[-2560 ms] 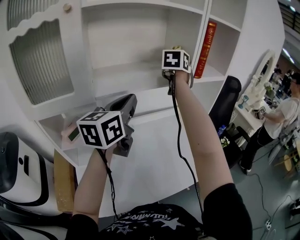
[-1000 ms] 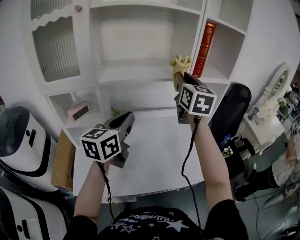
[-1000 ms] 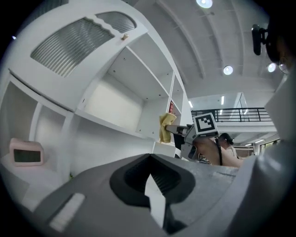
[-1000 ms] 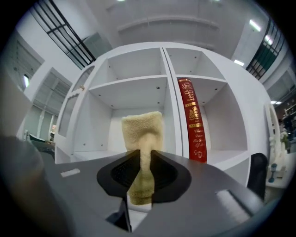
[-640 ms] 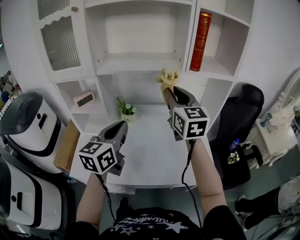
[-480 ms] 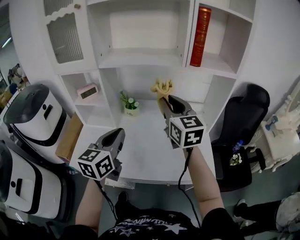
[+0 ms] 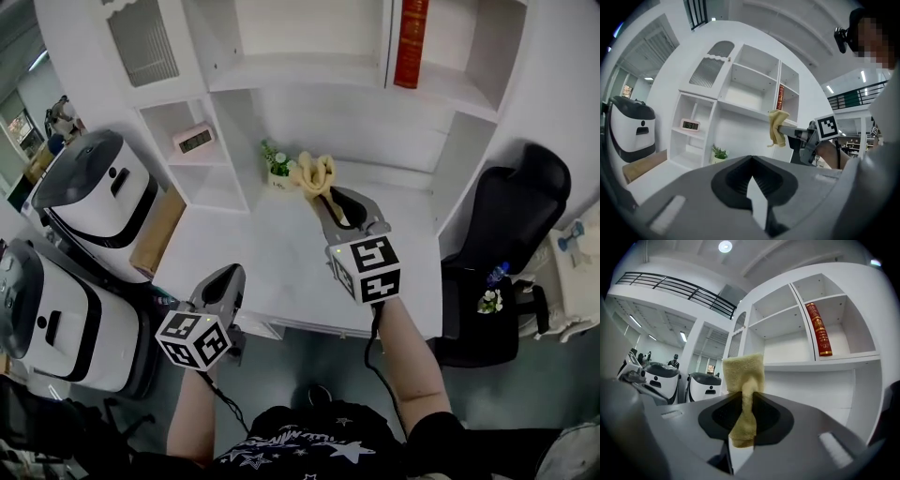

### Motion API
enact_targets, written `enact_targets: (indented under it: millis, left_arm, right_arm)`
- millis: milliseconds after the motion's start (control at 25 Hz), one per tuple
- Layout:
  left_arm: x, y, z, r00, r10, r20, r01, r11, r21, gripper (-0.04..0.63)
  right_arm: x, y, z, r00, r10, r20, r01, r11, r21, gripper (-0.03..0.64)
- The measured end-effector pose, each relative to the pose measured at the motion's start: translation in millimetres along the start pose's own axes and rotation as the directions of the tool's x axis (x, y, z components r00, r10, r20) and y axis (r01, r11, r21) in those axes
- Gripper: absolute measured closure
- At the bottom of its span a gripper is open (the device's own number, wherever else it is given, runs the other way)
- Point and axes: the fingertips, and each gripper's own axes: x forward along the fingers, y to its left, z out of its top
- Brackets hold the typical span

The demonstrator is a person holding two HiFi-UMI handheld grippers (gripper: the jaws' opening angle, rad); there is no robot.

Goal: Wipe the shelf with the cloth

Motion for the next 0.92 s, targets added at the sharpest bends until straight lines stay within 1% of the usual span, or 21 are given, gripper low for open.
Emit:
enact_targets:
  millis: [120,240,360,600,760,920]
  left_arm:
    - [-18.6,0.5,-23.3,1.000,0.024,-0.009,-0.024,0.999,-0.021,0.588]
    - [-42.3,4.6,-39.2,0.998,0.056,-0.014,-0.056,0.997,-0.061,0.588]
    - [-73.8,1.7,-53.8,0.996,0.080,-0.029,-0.082,0.994,-0.079,0.589]
    - [-125.3,-27.9,-76.0,0.996,0.075,-0.056,-0.078,0.995,-0.058,0.589]
    - [-159.8,-53.1,-91.1,0.997,0.050,-0.066,-0.053,0.997,-0.050,0.589]
    - [-199.4,-76.1,-104.3,0.997,0.021,-0.078,-0.022,1.000,-0.006,0.589]
  right_arm:
    - [-9.0,13.8,-17.9,1.000,0.015,-0.020,-0.014,1.000,0.007,0.520]
    - [-20.7,35.0,-37.1,0.998,0.033,-0.051,-0.032,0.999,0.011,0.520]
    - [-41.8,61.9,-56.6,0.995,0.062,-0.079,-0.058,0.997,0.043,0.520]
    - [-102.0,104.0,-82.0,0.988,0.108,-0.110,-0.092,0.985,0.144,0.522]
    - [-147.1,135.0,-92.3,0.984,0.115,-0.135,-0.093,0.983,0.160,0.522]
    - [-185.2,169.3,-98.6,0.977,0.137,-0.162,-0.110,0.980,0.165,0.523]
